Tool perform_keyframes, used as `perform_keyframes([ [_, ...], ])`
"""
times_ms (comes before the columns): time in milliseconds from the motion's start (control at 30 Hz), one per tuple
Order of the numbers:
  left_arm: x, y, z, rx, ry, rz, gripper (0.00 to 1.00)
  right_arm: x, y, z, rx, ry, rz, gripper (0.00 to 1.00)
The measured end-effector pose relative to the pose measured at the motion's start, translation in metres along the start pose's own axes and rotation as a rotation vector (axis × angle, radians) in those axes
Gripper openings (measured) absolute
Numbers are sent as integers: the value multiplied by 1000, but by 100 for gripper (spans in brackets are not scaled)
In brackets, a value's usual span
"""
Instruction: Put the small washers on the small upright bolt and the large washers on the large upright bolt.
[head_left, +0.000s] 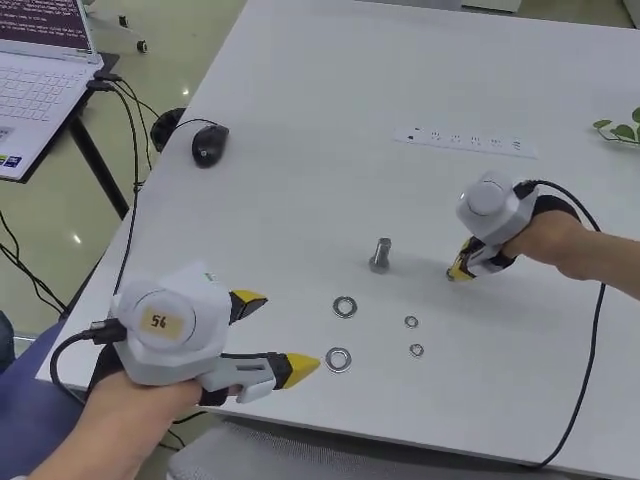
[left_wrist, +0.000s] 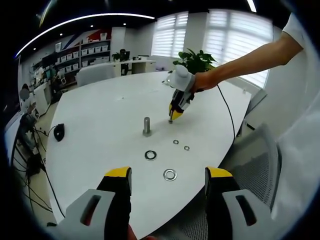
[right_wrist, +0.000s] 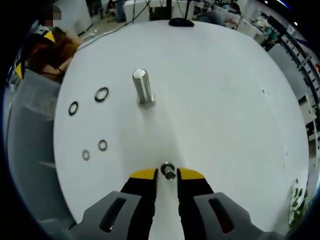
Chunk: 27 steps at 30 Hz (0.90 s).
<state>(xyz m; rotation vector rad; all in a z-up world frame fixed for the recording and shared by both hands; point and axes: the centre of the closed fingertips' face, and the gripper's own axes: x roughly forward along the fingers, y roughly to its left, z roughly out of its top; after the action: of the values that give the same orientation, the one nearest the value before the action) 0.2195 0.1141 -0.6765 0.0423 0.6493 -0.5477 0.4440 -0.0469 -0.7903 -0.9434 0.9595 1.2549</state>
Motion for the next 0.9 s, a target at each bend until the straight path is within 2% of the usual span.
perform_keyframes([
  [200, 1, -2, 0, 3, 3, -9, 58, -13, 1, 3, 41, -49, -30, 19],
  [333, 3, -3, -1, 8, 8, -19, 58, -24, 2, -2, 55, -80, -62, 22],
  [533, 7, -6, 2, 22, 11, -40, 58, -43, 10, -16, 166, -156, -116, 24],
  [767, 15, -15, 6, 45, 21, -87, 58, -56, 37, -44, 259, -198, -153, 24],
  [900, 22, -19, 8, 64, 35, -113, 58, -59, 61, -59, 284, -211, -151, 24],
])
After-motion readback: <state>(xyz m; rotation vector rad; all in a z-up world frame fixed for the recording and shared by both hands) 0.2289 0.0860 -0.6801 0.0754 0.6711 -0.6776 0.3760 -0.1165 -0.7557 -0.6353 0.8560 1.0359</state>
